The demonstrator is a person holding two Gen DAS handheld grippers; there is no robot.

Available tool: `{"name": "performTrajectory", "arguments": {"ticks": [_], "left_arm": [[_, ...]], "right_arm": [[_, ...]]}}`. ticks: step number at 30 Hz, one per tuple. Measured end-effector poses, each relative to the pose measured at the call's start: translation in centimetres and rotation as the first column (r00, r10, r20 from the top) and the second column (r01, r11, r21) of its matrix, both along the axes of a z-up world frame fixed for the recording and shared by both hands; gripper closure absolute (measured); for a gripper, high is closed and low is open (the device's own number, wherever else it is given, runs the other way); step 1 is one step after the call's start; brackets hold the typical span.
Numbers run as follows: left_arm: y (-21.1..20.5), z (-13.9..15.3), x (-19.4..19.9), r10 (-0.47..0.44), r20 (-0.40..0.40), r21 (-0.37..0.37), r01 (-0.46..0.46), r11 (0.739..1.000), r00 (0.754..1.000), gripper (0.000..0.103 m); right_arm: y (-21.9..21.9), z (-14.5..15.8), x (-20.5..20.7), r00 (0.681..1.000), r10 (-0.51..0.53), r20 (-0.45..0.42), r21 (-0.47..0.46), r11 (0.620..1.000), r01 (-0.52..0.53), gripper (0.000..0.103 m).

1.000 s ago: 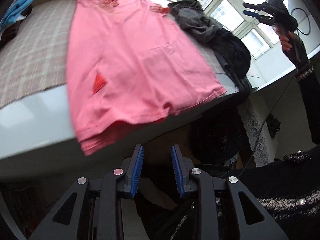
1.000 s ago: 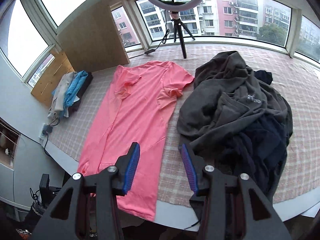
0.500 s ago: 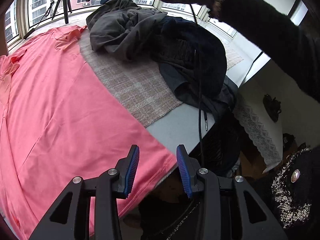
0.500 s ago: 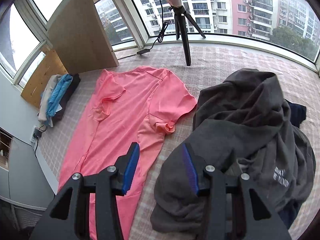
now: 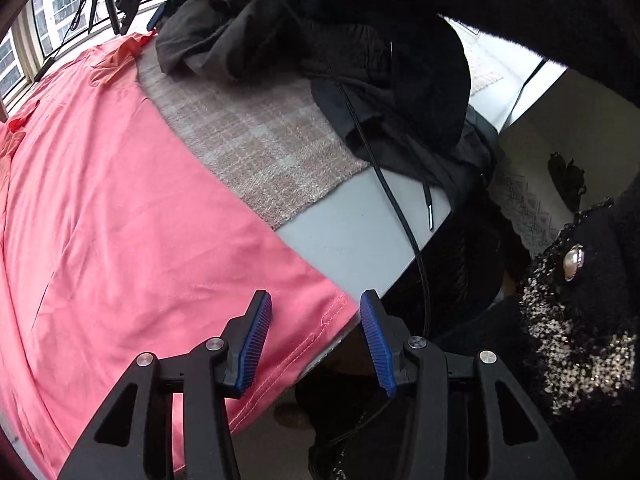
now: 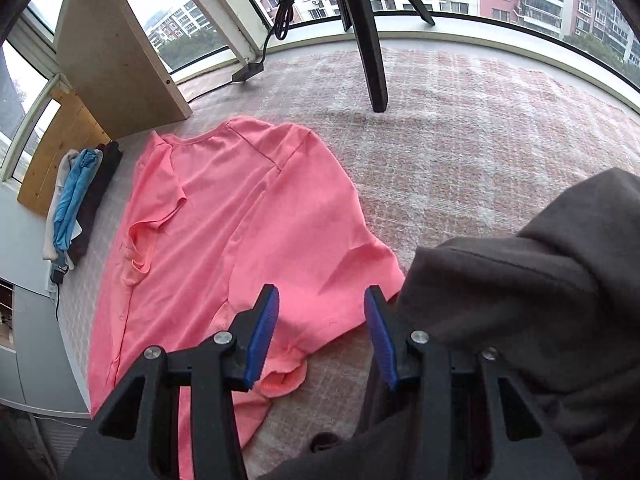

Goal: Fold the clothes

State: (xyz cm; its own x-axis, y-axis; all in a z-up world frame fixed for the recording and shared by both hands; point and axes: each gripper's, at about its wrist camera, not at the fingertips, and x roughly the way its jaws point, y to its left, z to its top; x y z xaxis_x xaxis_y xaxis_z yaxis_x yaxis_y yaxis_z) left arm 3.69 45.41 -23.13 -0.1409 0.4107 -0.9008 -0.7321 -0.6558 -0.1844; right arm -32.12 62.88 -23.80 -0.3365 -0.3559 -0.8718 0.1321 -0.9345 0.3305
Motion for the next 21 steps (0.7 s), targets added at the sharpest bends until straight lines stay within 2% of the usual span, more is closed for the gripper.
{"name": "performTrajectory", "arguments": {"ticks": [3, 4, 6, 7, 8, 9, 12, 14, 19, 21], "left_arm": [[0.0, -0.1, 0.0, -0.011, -0.035, 0.005, 0.011, 1.0, 0.999, 0.059], [-0.1, -0.1, 0.0, -0.005, -0.034, 0.013, 0.005, 1.0, 0.999, 0.062], [-0.7, -0.2, -0.6, 0.022, -0.013, 0.03, -0.022, 0.999, 1.0, 0.083], [-1.1, -0.3, -1.0, 0.042, 0.007, 0.04, -0.042, 0.998, 0.999, 0.101], [-1.7, -0.3, -1.4, 0.068, 0.036, 0.054, -0.07, 0.996, 0.997, 0.103], [-2.2, -0.4, -1.7, 0.093, 0.059, 0.065, -0.096, 0.993, 0.994, 0.103], [-3.5, 0.5, -1.8, 0.14, 0.055, 0.092, -0.145, 0.985, 0.989, 0.103], [-3.8, 1.0, -1.6, 0.141, 0.061, 0.122, -0.148, 0.981, 0.988, 0.103], [-3.7, 1.4, -1.4, 0.15, 0.05, 0.122, -0.155, 0.98, 0.987, 0.103], [-3.2, 1.3, -1.1, 0.139, 0.031, 0.106, -0.141, 0.984, 0.99, 0.084]], "right_arm": [[0.4, -0.3, -0.3, 1.0, -0.008, 0.006, -0.003, 1.0, 0.008, 0.059], [0.4, -0.3, -0.5, 1.0, -0.006, 0.008, 0.006, 1.0, 0.006, 0.059], [0.4, -0.5, -0.8, 1.0, -0.002, 0.013, 0.024, 1.0, 0.002, 0.059], [0.3, -0.6, -1.0, 1.0, 0.0, 0.015, 0.033, 0.999, 0.0, 0.059], [0.3, -0.7, -1.1, 1.0, 0.002, 0.017, 0.042, 0.999, -0.003, 0.057], [0.3, -0.8, -1.3, 1.0, 0.004, 0.02, 0.051, 0.999, -0.005, 0.053], [0.2, -1.0, -1.8, 1.0, 0.009, 0.027, 0.077, 0.997, -0.011, 0.052], [0.2, -1.2, -2.2, 0.999, 0.012, 0.032, 0.095, 0.995, -0.015, 0.052], [0.4, -1.2, -2.8, 0.999, 0.021, 0.028, 0.104, 0.994, -0.023, 0.052], [-0.2, -1.3, -2.4, 0.997, 0.072, 0.027, 0.119, 0.99, -0.074, 0.044]]}}
